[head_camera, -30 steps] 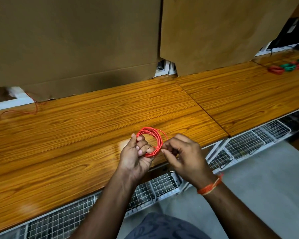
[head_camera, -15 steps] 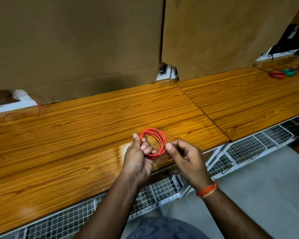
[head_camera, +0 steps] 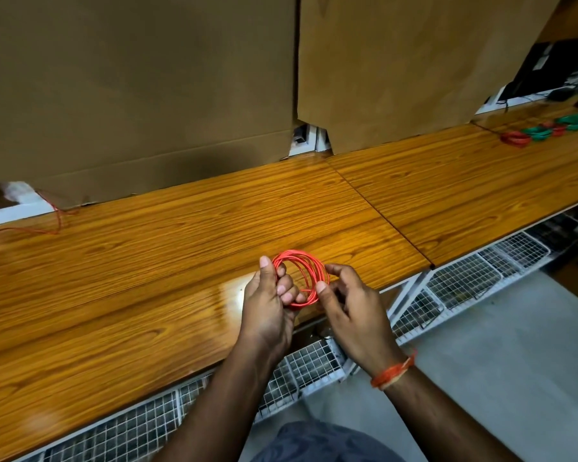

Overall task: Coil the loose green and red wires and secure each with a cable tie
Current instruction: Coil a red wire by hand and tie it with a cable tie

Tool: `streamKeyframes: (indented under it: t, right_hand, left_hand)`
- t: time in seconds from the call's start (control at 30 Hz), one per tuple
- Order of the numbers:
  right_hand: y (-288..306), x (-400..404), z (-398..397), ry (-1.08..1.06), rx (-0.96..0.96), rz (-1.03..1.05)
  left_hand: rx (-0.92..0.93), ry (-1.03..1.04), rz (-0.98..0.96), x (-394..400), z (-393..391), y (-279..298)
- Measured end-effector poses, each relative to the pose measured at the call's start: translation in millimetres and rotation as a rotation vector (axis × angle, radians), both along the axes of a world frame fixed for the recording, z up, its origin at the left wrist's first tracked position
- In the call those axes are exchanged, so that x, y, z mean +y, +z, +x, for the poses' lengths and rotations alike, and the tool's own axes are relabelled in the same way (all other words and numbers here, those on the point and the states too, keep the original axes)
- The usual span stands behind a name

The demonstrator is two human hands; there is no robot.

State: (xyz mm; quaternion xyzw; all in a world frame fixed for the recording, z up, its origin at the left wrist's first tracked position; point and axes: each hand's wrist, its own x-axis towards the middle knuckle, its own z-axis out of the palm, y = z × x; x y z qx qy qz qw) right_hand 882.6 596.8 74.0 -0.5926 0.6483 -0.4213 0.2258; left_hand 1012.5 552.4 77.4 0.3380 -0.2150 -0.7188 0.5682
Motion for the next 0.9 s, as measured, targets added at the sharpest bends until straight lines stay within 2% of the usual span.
streamKeyframes:
  t: [0.2,0.37,0.6,0.7,0.83,0.9]
  right_hand:
    - [-3.2,7.3,-18.9,-0.115,-0.189,0.04]
    - [-10.5,-3.3,-51.8,-0.149,-0.514,0.092]
    - [-10.9,-15.1,-129.7,-0.232,-0.591,0.004]
    - [-13.5,-16.5,-174.2,-0.266,-0.568,-0.062]
    - [-15.8,-22.1,-239.9,-0.302,-0.559,-0.124]
    - [-15.8,-23.8,-270.8,-0.315,-0.547,-0.146]
  left_hand:
    - [-0.083,-0.055,-0.071,3.3,-20.1,-3.8]
    - [-0.126,-0.103,-0.062,-0.9,-56.8,-4.4]
    - [-0.12,-0.075,0.025,-14.8,-145.5,-1.0]
    - [-0.252,-0.074,-0.015,-16.9,-197.1,2.0]
    - [-0.564,0.039,-0.189,-22.1,-267.6,-11.4]
    - [-0.646,0.089,-0.211,-23.7,-300.5,-19.3]
